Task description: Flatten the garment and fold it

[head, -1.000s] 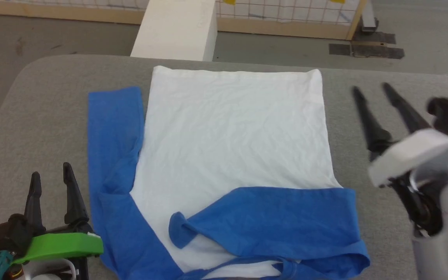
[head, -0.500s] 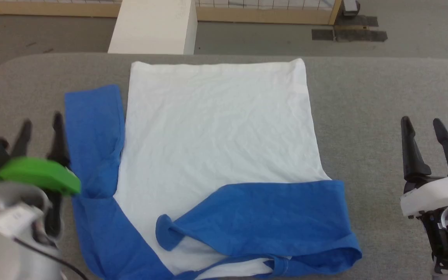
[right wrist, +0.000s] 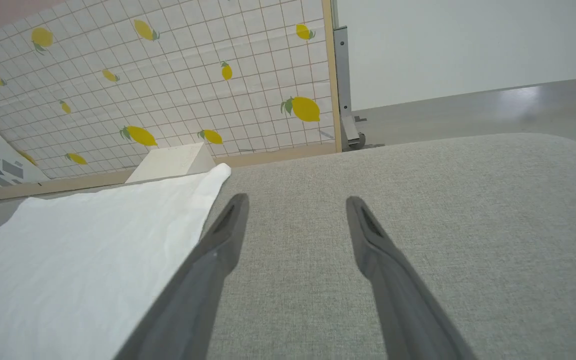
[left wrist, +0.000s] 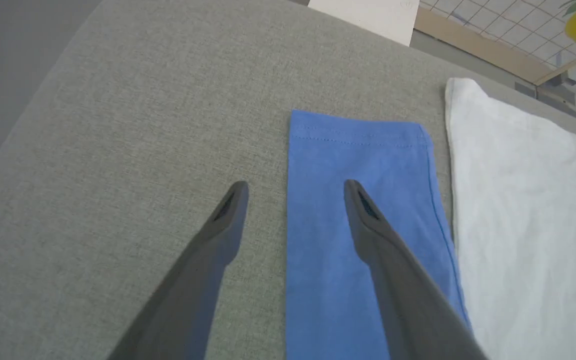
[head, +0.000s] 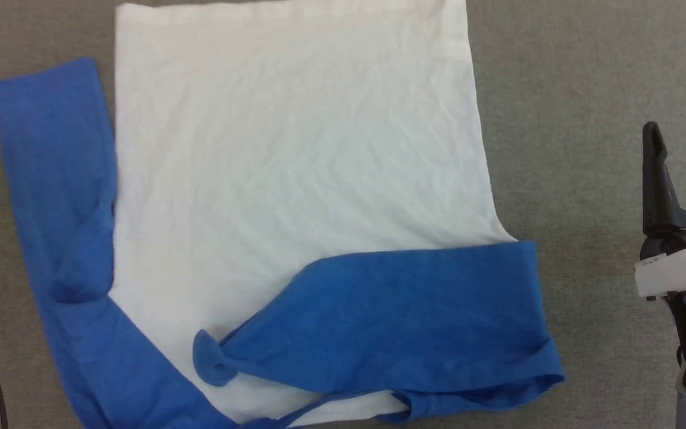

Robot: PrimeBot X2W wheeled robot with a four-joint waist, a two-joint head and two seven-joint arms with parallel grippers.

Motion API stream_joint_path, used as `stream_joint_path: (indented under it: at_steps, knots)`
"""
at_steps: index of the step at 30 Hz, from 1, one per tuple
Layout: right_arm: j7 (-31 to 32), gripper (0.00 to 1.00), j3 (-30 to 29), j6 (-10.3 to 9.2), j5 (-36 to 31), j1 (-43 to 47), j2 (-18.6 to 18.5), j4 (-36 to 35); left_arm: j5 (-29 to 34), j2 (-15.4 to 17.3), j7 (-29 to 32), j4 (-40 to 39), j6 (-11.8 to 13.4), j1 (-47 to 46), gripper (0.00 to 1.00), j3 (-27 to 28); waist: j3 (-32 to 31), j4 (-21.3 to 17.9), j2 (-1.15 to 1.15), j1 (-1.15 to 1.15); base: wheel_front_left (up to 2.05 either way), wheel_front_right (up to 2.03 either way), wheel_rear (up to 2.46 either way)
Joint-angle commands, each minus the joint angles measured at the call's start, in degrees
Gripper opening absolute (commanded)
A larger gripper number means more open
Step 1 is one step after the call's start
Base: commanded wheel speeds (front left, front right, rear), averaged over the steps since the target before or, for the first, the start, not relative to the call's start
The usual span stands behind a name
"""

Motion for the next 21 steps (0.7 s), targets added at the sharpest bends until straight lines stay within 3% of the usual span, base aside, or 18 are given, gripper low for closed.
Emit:
stream_joint_path:
  at_steps: [1,11,12,13,21]
  knots:
    - [-0.4,1.0,-0.2,-0.09,0.5,-0.7,0.0,-0.5,-0.4,0.7,0.7,0.4,-0.1,-1.2,1.0,-0.3,6.3,-2.3,0.0,-0.01,0.0,0.0,0.0]
    - [0.0,1.0,1.1,-0.09,-0.5,-2.4,0.0,-1.4,-0.3,0.8,4.3,7.5,1.0,-2.2,1.0,-2.2,10.0,-1.9,0.0,-0.01,0.0,0.0,0.0]
    - [0.1,1.0,1.2,-0.09,-0.6,-2.5,0.0,-1.4,-0.3,0.8,4.2,8.0,1.0,-2.2,0.81,-2.3,10.0,-1.9,0.0,-0.01,0.0,0.0,0.0]
    - [0.1,1.0,1.3,-0.09,-0.7,-2.7,0.0,-1.3,-0.6,0.5,3.2,8.7,1.0,-2.4,0.0,-2.0,9.9,-1.7,0.0,-0.01,0.0,0.0,0.0]
    - [0.0,1.0,0.6,-0.09,-0.8,-2.2,0.0,0.1,-8.2,-1.9,-11.6,11.6,-0.6,-3.4,0.0,7.2,5.9,0.3,0.0,-0.01,0.0,0.0,0.0]
